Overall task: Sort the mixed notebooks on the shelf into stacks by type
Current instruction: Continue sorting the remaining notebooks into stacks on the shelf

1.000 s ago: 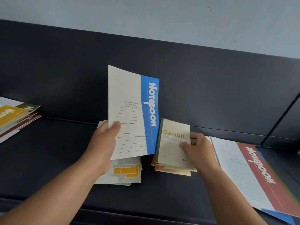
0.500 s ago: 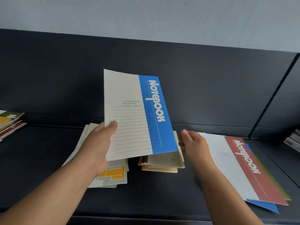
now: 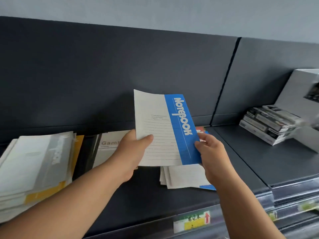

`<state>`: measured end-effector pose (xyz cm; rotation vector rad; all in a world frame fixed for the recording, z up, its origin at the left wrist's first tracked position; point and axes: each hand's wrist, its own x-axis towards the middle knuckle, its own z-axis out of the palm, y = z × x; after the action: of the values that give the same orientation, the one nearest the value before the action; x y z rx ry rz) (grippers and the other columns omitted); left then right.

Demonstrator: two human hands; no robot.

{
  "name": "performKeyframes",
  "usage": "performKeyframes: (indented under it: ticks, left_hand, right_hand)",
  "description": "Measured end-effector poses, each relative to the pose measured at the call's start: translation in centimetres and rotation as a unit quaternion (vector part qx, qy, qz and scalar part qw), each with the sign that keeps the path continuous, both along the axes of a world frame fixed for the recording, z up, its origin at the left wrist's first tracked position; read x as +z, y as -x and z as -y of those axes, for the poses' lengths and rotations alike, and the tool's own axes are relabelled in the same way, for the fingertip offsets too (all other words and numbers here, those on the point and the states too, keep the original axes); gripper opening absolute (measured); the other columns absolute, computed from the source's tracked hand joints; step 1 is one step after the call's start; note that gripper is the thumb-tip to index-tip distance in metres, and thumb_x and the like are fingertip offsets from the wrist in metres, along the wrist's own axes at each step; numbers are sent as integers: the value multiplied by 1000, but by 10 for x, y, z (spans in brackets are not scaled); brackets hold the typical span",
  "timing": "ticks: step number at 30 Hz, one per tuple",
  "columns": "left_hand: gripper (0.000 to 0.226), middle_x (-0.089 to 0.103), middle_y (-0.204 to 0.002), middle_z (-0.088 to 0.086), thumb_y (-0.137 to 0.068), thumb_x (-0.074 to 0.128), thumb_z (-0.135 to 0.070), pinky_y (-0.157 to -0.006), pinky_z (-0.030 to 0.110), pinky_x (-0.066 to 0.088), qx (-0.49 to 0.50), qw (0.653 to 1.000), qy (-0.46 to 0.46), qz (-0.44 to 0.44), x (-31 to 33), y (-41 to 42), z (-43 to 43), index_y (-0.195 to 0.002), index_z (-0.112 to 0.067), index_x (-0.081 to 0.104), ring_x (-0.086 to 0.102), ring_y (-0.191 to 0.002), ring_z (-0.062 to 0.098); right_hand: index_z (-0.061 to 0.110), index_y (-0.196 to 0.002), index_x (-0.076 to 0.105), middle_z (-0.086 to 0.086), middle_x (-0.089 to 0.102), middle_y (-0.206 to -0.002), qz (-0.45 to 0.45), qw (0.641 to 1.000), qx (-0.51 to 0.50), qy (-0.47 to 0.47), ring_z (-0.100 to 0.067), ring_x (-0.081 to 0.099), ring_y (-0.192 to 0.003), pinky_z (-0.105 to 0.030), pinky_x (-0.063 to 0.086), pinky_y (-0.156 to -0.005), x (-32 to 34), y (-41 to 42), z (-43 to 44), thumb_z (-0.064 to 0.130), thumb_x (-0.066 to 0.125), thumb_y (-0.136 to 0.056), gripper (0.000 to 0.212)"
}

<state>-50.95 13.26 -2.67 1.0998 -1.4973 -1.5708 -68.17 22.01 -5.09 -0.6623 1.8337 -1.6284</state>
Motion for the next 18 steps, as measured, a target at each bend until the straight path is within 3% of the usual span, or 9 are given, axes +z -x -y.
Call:
performKeyframes:
  ticks: [4,7,10,13,16,18]
  left_hand:
    - [28,65,-117,-8,-93,61,-20,-83,27,48,-49,994,53,88,-19,39,-9,-120,-20,55,61,-102,11]
    - [33,58,-115,-13,-92,62,-23,-83,26,45,-71,974,105,185,-34,58,-14,-123,-19,52,57,-102,10]
    - [39,57,-120,-3,-89,62,-36,-81,27,43,-63,919,199,334,-48,68,-16,-123,-19,54,52,-111,19]
    - [54,50,-127,1,-86,55,-55,-92,34,41,-54,855,249,452,-63,72,-11,-128,-21,51,40,-120,24]
    - [59,52,-129,-2,-84,50,-62,-96,40,43,-50,850,246,463,-73,74,-10,-128,-23,50,43,-121,24]
    - [60,53,-131,-5,-83,51,-62,-97,41,43,-41,848,259,460,-74,74,-11,-129,-24,47,46,-122,22]
  right_hand:
    - [19,-117,63,5,74,-93,-69,995,-38,-61,-15,71,-81,-28,55,-65,-10,35,-23,6,46,-99,29]
    - [18,-113,62,4,70,-90,-133,982,-37,-130,-13,67,-80,-27,52,-63,-19,52,-31,8,45,-97,25]
    - [18,-115,58,2,69,-95,-183,967,-10,-178,-11,64,-81,-24,47,-55,-30,63,-33,10,45,-98,23]
    - [18,-119,57,-2,66,-106,-242,948,5,-205,-16,62,-90,-25,46,-57,-39,70,-33,13,45,-99,24]
    - [17,-127,57,-6,57,-124,-331,912,12,-242,-22,52,-108,-34,51,-81,-44,72,-35,19,49,-99,30]
    - [17,-133,54,-5,52,-134,-361,891,21,-274,-25,47,-118,-40,45,-97,-46,72,-36,22,49,-99,35]
